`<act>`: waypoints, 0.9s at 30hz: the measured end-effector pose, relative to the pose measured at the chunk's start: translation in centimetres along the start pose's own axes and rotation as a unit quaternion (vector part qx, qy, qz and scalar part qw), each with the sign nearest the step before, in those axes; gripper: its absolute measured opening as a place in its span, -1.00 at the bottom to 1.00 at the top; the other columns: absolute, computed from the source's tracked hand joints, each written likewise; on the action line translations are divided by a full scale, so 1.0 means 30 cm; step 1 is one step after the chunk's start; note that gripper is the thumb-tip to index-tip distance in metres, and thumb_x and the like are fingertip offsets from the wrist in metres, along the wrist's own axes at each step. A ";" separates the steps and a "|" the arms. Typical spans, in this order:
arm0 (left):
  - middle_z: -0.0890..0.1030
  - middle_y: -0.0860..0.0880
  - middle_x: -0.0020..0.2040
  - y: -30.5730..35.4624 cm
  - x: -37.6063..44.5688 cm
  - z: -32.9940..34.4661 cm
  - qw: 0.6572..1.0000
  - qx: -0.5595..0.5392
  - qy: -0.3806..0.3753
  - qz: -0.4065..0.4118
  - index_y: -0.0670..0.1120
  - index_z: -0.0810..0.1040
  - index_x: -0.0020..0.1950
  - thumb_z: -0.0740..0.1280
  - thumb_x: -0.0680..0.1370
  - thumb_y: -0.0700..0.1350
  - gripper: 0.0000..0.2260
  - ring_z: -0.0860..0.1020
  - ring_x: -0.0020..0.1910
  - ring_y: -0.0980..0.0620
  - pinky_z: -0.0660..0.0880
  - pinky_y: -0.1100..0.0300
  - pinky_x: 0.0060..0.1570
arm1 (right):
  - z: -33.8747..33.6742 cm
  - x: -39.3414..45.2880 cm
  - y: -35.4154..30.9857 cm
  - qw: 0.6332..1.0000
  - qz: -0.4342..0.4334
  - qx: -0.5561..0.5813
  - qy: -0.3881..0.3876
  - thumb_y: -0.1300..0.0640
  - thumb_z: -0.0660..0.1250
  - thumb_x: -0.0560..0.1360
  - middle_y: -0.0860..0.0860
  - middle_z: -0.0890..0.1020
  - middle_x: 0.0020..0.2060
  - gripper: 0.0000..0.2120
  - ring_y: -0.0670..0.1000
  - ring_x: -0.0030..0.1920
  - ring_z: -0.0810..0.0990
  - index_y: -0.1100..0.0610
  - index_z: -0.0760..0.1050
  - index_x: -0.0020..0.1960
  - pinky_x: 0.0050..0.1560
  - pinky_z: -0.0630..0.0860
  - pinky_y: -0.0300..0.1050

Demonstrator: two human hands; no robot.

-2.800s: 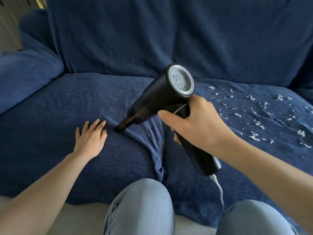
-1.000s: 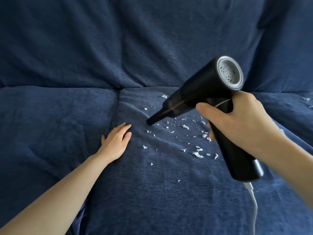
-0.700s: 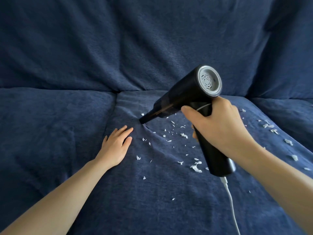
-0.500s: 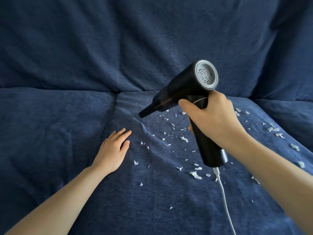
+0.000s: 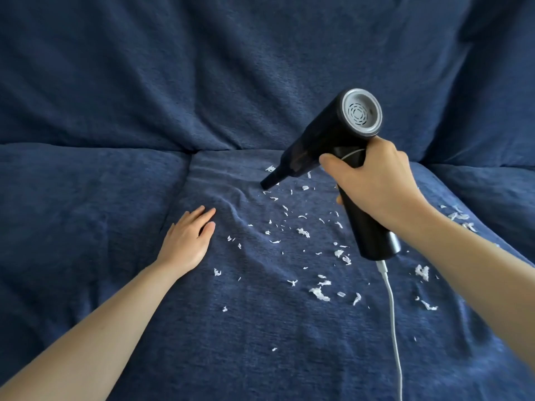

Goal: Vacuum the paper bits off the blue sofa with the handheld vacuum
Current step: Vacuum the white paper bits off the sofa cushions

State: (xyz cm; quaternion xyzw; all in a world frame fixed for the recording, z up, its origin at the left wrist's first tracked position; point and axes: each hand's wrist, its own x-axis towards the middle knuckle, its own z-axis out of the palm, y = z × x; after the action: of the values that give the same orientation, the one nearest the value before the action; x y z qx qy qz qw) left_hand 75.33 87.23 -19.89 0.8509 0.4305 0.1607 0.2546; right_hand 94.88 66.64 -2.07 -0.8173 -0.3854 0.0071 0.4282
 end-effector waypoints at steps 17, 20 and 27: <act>0.14 0.17 0.55 -0.002 -0.005 0.019 0.999 0.024 0.031 -0.006 0.18 0.23 0.50 0.03 0.65 0.08 -0.60 0.03 0.54 0.11 0.10 0.03 0.49 | 0.097 0.168 0.064 1.000 0.006 0.004 0.023 -0.08 0.35 0.51 0.08 0.65 -0.25 -0.74 0.07 -0.25 0.68 0.12 0.46 -0.06 -0.10 0.60 -0.10; 0.15 0.17 0.54 -0.002 -0.003 0.019 0.999 0.026 0.034 -0.004 0.18 0.24 0.50 0.03 0.65 0.08 -0.60 0.03 0.54 0.11 0.10 0.03 0.49 | 0.078 0.169 0.081 0.999 0.004 -0.012 0.037 -0.08 0.34 0.52 0.07 0.64 -0.22 -0.75 -0.12 -0.26 0.56 0.10 0.45 -0.04 -0.33 0.41 -0.45; 0.15 0.18 0.54 -0.005 -0.005 0.020 0.999 0.026 0.033 -0.004 0.18 0.24 0.50 0.03 0.65 0.08 -0.60 0.04 0.54 0.12 0.10 0.01 0.49 | 0.021 0.166 0.115 0.999 0.023 -0.020 0.043 -0.09 0.33 0.52 0.12 0.67 -0.22 -0.71 -0.18 -0.32 0.54 0.13 0.48 0.01 -0.42 0.36 -0.52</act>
State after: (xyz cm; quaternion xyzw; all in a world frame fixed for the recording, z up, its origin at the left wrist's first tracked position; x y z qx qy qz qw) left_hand 75.45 87.00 -20.47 0.8499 0.4459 0.1767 0.2182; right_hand 100.32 69.08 -3.32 -0.8340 -0.3477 -0.0264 0.4276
